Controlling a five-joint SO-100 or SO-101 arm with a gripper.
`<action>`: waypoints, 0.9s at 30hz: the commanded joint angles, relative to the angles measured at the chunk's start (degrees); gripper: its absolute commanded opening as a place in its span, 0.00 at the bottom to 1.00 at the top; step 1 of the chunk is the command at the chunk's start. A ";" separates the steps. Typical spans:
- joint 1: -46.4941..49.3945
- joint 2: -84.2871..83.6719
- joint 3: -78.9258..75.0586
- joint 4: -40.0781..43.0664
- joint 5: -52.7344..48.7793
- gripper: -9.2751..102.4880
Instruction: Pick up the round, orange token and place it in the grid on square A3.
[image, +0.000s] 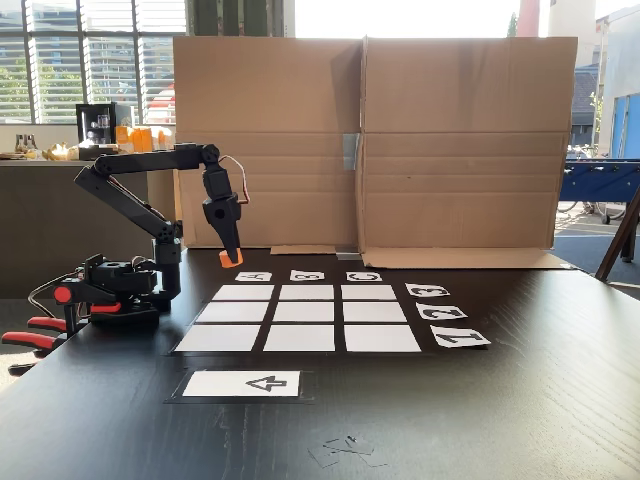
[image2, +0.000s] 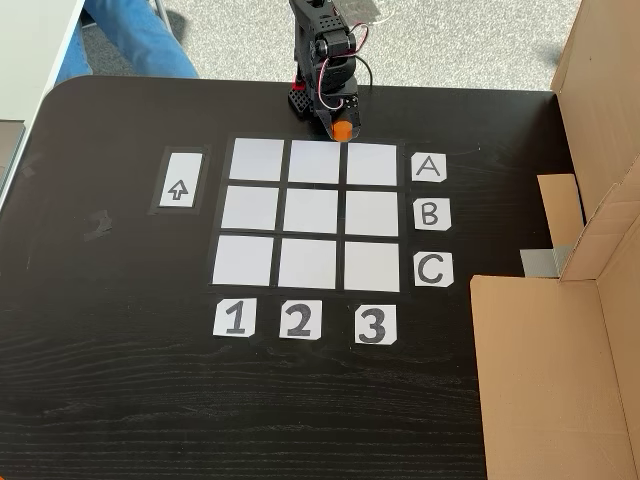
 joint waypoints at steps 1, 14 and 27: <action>-2.02 -1.58 1.14 -2.64 0.35 0.07; -9.05 -14.24 3.96 -15.21 2.99 0.07; -15.82 -30.67 0.00 -24.52 9.49 0.07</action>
